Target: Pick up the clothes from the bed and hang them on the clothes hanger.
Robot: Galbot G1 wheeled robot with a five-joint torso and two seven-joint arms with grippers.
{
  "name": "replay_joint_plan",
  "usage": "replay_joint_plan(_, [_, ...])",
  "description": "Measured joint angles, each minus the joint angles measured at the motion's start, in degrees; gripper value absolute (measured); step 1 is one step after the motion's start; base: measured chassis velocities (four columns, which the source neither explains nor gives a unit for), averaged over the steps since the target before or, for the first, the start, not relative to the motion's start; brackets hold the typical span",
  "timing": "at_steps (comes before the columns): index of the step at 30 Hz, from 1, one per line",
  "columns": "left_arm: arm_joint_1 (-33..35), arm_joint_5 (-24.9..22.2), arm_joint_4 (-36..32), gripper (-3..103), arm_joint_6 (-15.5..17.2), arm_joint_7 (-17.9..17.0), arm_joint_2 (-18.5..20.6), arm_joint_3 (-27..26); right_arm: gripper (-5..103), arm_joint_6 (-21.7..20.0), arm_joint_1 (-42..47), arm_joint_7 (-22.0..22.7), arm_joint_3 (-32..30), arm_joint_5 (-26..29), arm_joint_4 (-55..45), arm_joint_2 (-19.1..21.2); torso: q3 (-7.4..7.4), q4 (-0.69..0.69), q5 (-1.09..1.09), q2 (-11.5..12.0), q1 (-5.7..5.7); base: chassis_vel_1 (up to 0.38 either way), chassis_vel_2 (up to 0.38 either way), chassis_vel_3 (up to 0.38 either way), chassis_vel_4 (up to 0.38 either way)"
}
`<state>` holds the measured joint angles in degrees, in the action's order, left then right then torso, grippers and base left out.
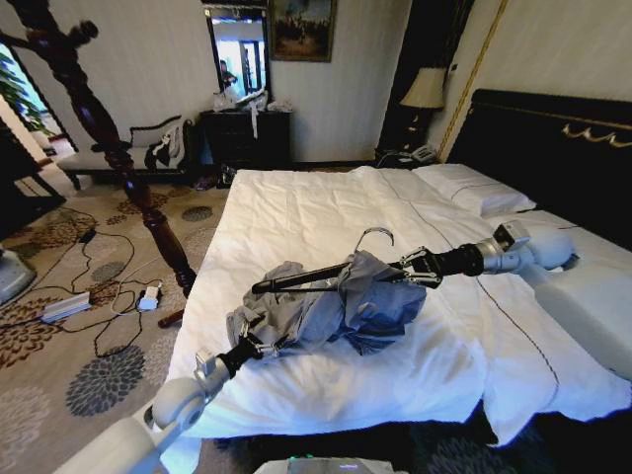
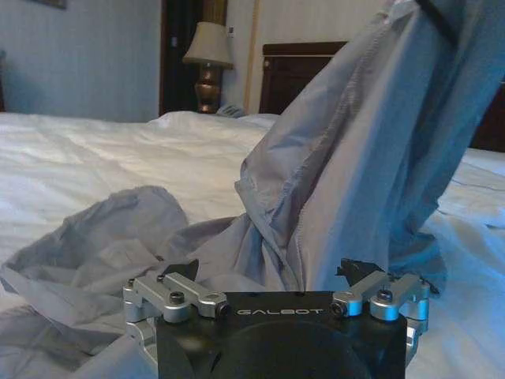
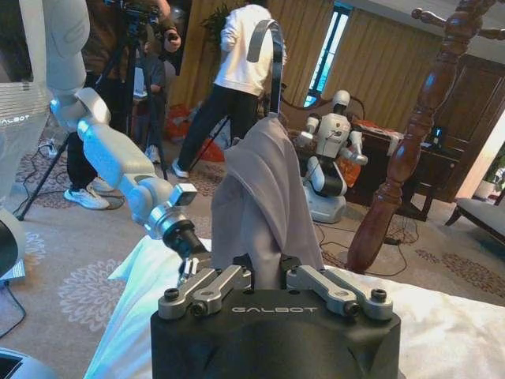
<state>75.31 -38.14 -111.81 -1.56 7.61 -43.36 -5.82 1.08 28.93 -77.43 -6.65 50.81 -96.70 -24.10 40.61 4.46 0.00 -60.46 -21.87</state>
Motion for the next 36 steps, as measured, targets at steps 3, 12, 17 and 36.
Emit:
replay_joint_plan(3, [-2.5, -2.2, 0.5, 100, 1.0, -0.6, -1.4, 1.1, 12, 0.2, 0.3, 0.0, -0.1, 0.0, 0.0, 0.0, 0.00, 0.02, 0.00, 0.0, -0.01, 0.000, 0.000, 0.000, 0.000])
replay_joint_plan(12, [-12.4, -10.8, 4.9, 100, 2.9, -1.1, -6.9, 4.2, 12, 0.4, -0.6, 0.1, -0.1, 2.2, -1.6, 0.4, 0.00, -0.01, 0.00, 0.0, -0.01, 0.000, 0.000, 0.000, 0.000])
replay_joint_plan(17, [-17.6, -13.5, 10.3, 99, 4.5, -1.2, -12.0, 5.8, 12, 0.5, -0.8, 0.0, -0.2, 2.8, -3.0, 1.0, 0.00, 0.01, 0.00, 0.0, -0.01, 0.000, 0.000, 0.000, 0.000])
replay_joint_plan(36, [-23.8, -20.2, 18.8, 99, 11.2, 17.0, -15.5, 7.5, 12, 0.9, -1.5, -1.1, -0.5, 2.8, -3.7, 0.2, 0.00, 0.00, 0.00, 0.0, -0.01, 0.000, 0.000, 0.000, 0.000])
